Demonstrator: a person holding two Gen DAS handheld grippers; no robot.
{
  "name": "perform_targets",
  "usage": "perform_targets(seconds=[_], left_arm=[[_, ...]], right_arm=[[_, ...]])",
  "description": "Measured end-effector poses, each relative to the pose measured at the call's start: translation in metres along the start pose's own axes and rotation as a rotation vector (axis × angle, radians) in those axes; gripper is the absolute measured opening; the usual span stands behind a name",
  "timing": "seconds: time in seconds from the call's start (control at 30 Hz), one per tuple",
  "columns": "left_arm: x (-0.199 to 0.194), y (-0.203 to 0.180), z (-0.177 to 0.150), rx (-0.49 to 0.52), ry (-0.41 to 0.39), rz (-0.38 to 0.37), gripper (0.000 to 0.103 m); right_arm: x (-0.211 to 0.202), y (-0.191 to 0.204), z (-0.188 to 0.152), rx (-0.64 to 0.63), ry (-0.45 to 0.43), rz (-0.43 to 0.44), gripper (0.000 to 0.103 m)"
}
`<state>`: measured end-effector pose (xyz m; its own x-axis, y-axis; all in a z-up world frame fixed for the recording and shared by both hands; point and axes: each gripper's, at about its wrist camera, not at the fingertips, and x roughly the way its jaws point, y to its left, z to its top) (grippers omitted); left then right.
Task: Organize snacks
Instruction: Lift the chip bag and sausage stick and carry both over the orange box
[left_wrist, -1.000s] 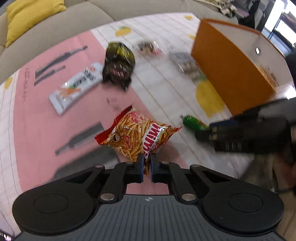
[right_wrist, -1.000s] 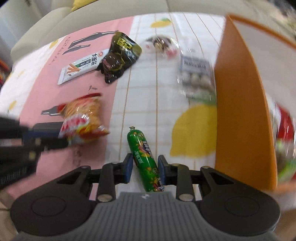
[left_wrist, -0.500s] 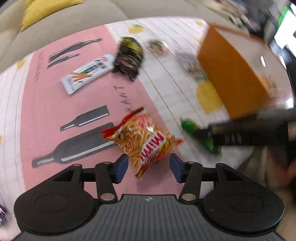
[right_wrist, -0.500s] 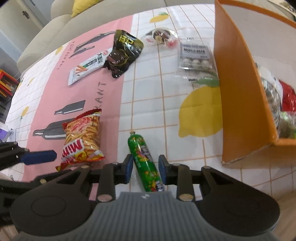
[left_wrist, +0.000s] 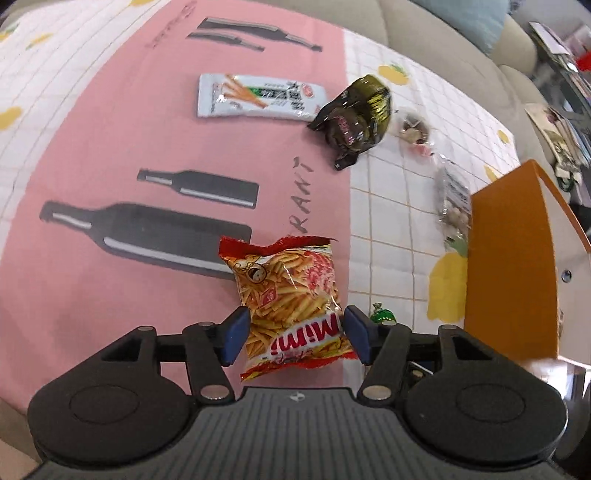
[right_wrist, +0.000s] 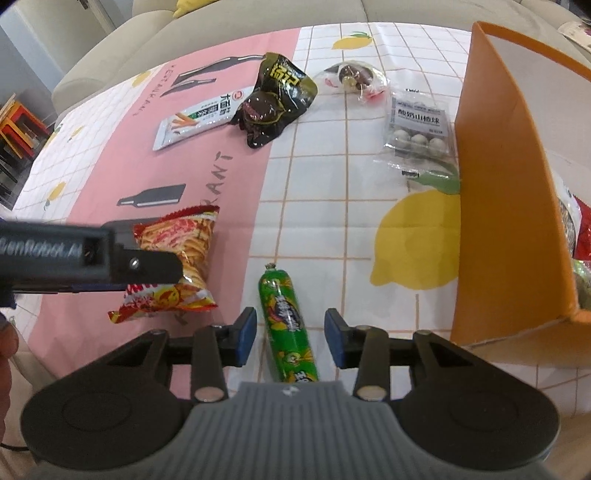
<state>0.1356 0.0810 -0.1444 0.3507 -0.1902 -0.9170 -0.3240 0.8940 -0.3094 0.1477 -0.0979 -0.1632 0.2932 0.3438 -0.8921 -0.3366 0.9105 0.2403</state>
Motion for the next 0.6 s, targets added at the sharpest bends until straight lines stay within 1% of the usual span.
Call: perform_targets(seconds=[0.13,0.2,0.23,0.37,0.43,0.47,0.5,0.53,0.57,0.6], left_arm=[[0.005,-0.001,0.000,-0.030,-0.003,0.003,0.072],[0.008,-0.002,0.001,-0.023,-0.009,0.013,0.078],[0.009,-0.002,0.001,-0.021,-0.010,0.020,0.080],[0.013,-0.001,0.002,-0.023,-0.010,0.013,0.081],[0.018,-0.002,0.002,-0.016,0.001,0.015,0.076],[0.020,-0.002,0.001,-0.012,0.005,0.026,0.068],[0.018,-0.004,0.000,0.005,-0.012,0.045,0.063],[0.019,-0.006,-0.001,0.026,-0.015,0.054,0.061],[0.018,-0.006,-0.001,0.035,-0.016,0.050,0.057],[0.018,-0.005,-0.001,0.032,-0.018,0.043,0.056]], right_arm=[[0.002,0.000,-0.001,-0.008,0.000,-0.005,0.039],[0.002,0.001,-0.001,-0.016,-0.002,-0.008,0.039],[0.003,0.002,-0.001,-0.022,-0.003,-0.011,0.039],[0.003,0.004,-0.001,-0.042,-0.011,-0.018,0.039],[0.003,0.005,-0.002,-0.047,-0.014,-0.019,0.039],[0.003,0.005,-0.002,-0.048,-0.016,-0.020,0.039],[0.002,0.005,-0.003,-0.050,-0.018,-0.020,0.039],[0.003,0.005,-0.003,-0.052,-0.020,-0.022,0.038],[0.003,0.005,-0.004,-0.054,-0.022,-0.025,0.035],[0.002,0.005,-0.004,-0.053,-0.025,-0.025,0.032]])
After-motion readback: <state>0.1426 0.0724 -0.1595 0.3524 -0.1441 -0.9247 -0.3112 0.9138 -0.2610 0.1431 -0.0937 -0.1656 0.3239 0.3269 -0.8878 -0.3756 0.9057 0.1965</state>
